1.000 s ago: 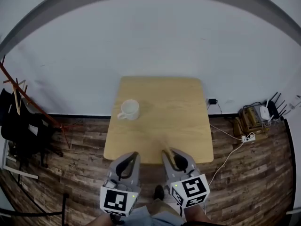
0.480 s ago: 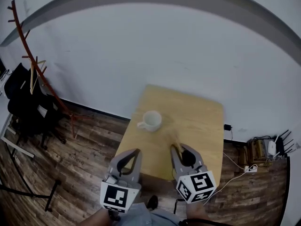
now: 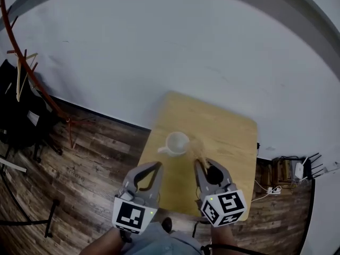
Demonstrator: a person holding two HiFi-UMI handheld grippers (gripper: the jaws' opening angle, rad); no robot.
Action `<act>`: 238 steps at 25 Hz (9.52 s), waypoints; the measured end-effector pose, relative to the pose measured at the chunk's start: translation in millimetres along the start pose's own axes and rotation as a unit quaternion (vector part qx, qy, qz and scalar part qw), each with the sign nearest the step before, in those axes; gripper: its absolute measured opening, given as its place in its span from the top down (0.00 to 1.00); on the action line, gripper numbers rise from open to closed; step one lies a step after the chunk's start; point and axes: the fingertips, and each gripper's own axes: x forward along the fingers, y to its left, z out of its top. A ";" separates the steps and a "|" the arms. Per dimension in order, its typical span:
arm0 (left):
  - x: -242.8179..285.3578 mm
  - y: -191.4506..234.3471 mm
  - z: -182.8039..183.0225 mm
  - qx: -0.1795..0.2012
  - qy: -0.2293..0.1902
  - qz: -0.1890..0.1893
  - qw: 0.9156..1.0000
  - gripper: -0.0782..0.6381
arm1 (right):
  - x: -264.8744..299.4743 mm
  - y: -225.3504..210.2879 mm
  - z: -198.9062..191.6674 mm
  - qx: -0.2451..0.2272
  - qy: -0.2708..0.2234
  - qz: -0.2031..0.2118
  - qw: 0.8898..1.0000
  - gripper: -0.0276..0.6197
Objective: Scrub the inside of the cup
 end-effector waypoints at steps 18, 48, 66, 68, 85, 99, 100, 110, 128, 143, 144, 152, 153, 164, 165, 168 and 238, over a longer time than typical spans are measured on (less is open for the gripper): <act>60.5 59.0 5.3 -0.008 -0.002 -0.066 0.998 0.86 | 58.0 -9.4 15.2 0.014 0.013 -0.059 0.998 0.87; 111.4 44.9 -139.1 0.038 0.060 -0.193 0.979 0.63 | 75.5 -27.3 -49.0 0.054 0.093 -0.056 0.993 0.87; 139.4 41.0 -186.5 0.052 0.111 -0.208 0.970 0.63 | 73.3 -45.5 -63.1 0.068 0.106 -0.078 0.989 0.87; 139.9 40.1 -188.0 0.053 0.116 -0.210 0.969 0.63 | 73.3 -48.2 -63.9 0.070 0.105 -0.079 0.989 0.87; 136.1 19.3 -182.6 0.168 0.202 -0.256 0.930 0.78 | 50.1 -65.3 -65.2 0.089 0.085 -0.073 0.990 0.87; 144.2 -8.1 -158.0 0.297 0.237 -0.286 0.880 0.78 | 25.6 -90.0 -81.1 0.065 0.125 -0.005 0.990 0.87; 144.2 -8.8 -157.8 0.300 0.238 -0.286 0.878 0.78 | 26.8 -90.7 -81.7 0.054 0.130 0.004 0.990 0.87; 148.8 -14.8 -152.3 0.328 0.233 -0.295 0.867 0.78 | 65.2 -75.4 -99.9 -0.140 0.229 0.135 0.954 0.87; 155.7 -18.4 -143.6 0.338 0.224 -0.328 0.853 0.78 | 128.4 -66.4 -138.7 -0.261 0.325 0.238 0.877 0.87; 155.9 -19.2 -144.7 0.374 0.223 -0.321 0.841 0.79 | 117.4 -55.0 -164.9 -0.192 0.415 0.287 0.842 0.88; 155.9 -19.5 -144.9 0.376 0.223 -0.322 0.840 0.79 | 115.7 -51.9 -163.7 -0.178 0.415 0.294 0.843 0.88; 153.0 -22.1 -149.1 0.396 0.226 -0.327 0.828 0.79 | 120.7 -52.1 -135.1 -0.066 0.356 0.268 0.893 0.88; 152.6 -22.9 -149.3 0.398 0.227 -0.328 0.826 0.79 | 120.6 -54.5 -133.5 -0.064 0.353 0.259 0.897 0.88; 153.6 -25.9 -145.3 0.404 0.229 -0.337 0.819 0.79 | 119.7 -82.8 -131.0 -0.096 0.337 0.174 0.920 0.88; 154.3 -25.8 -144.9 0.404 0.229 -0.337 0.819 0.79 | 119.4 -85.3 -132.0 -0.096 0.339 0.171 0.920 0.88; 156.5 -24.4 -144.4 0.400 0.228 -0.334 0.823 0.79 | 117.5 -91.8 -139.0 -0.096 0.352 0.165 0.916 0.88; 150.6 -37.3 -150.2 0.460 0.239 -0.354 0.778 0.79 | 87.7 -83.8 -121.8 -0.069 0.342 0.188 0.918 0.88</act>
